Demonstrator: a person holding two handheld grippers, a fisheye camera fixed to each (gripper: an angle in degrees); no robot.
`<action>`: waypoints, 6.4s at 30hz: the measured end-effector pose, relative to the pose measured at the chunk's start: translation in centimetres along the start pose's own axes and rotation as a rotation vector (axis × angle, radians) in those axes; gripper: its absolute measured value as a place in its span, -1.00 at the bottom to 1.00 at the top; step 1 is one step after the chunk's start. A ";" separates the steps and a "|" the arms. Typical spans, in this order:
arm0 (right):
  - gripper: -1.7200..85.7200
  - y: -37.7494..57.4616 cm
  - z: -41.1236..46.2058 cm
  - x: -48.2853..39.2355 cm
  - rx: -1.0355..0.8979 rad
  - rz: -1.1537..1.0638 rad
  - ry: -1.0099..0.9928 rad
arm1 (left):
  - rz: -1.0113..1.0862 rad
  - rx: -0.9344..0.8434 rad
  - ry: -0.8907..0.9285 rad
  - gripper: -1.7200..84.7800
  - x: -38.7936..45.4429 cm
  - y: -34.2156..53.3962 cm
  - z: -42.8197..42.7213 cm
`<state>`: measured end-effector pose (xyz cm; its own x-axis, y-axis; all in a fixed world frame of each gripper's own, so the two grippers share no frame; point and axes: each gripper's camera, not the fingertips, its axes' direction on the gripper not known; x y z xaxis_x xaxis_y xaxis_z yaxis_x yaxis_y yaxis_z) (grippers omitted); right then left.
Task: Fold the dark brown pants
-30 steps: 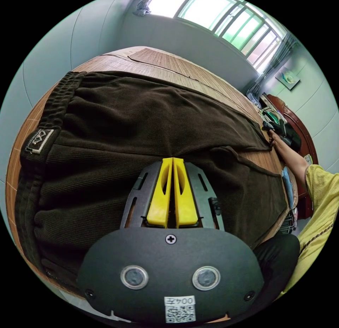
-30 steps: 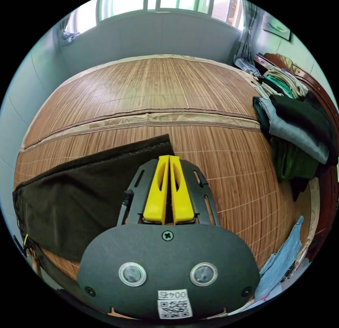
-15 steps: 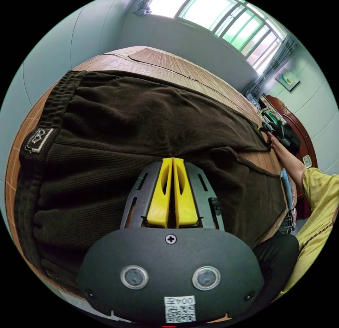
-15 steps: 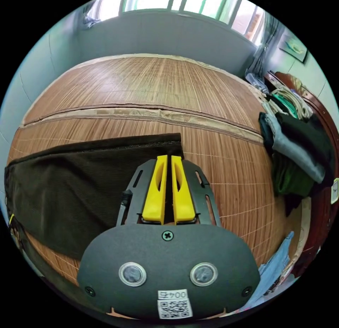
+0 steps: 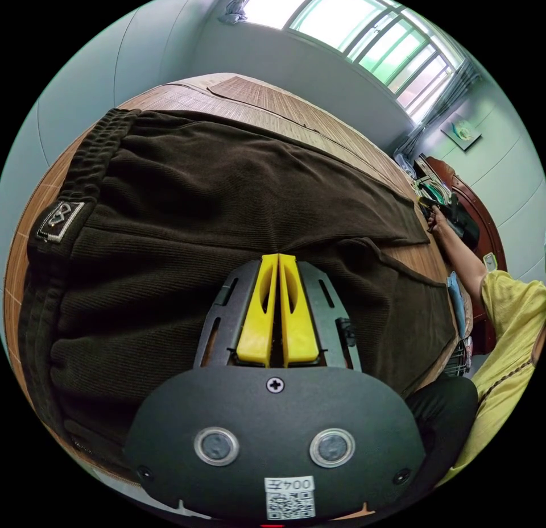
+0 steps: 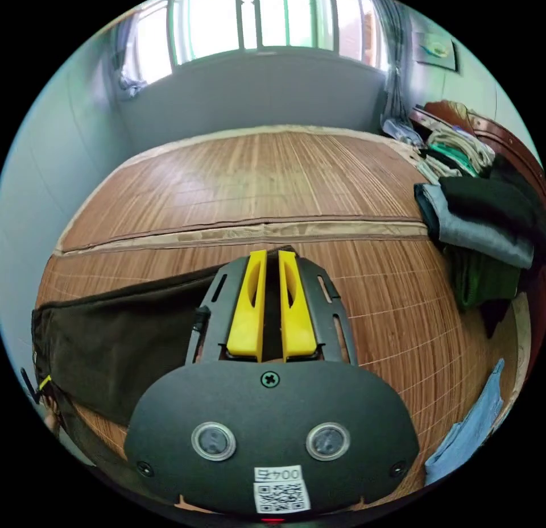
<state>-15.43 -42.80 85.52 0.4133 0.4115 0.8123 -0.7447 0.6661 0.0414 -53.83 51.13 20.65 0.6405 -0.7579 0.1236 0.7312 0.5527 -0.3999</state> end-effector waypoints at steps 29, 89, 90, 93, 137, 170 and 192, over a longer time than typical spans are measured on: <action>-0.79 38.1 -38.3 8.3 -0.184 0.218 -0.196 | -0.028 -0.006 0.054 -0.94 0.4 5.0 -1.3; -0.83 51.1 -48.2 -24.5 -0.251 -0.137 -0.261 | 0.561 -0.192 0.247 -0.95 41.1 32.1 8.4; -0.83 50.9 -47.7 -24.9 -0.258 -0.144 -0.259 | 0.570 -0.200 0.238 -0.95 41.5 32.0 9.1; -0.82 49.9 -45.3 -27.2 -0.306 -0.184 -0.243 | 0.611 -0.260 0.168 -0.95 43.2 32.1 12.4; -0.73 54.0 -44.9 -15.4 -0.340 -0.088 -0.061 | 0.655 -0.362 0.416 -0.94 51.8 27.4 24.8; -0.67 53.2 -40.4 -8.4 -0.333 -0.012 0.006 | 0.669 -0.452 0.505 -0.95 50.5 24.6 19.6; -0.66 51.7 -36.2 -26.5 -0.159 -0.140 -0.246 | -0.071 0.009 -0.303 -0.96 7.6 17.8 -8.2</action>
<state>-45.92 3.27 45.11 0.3526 0.1592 0.9222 -0.5904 0.8024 0.0872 -37.88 52.35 7.00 0.6273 -0.6577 0.4170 0.7780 0.5057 -0.3728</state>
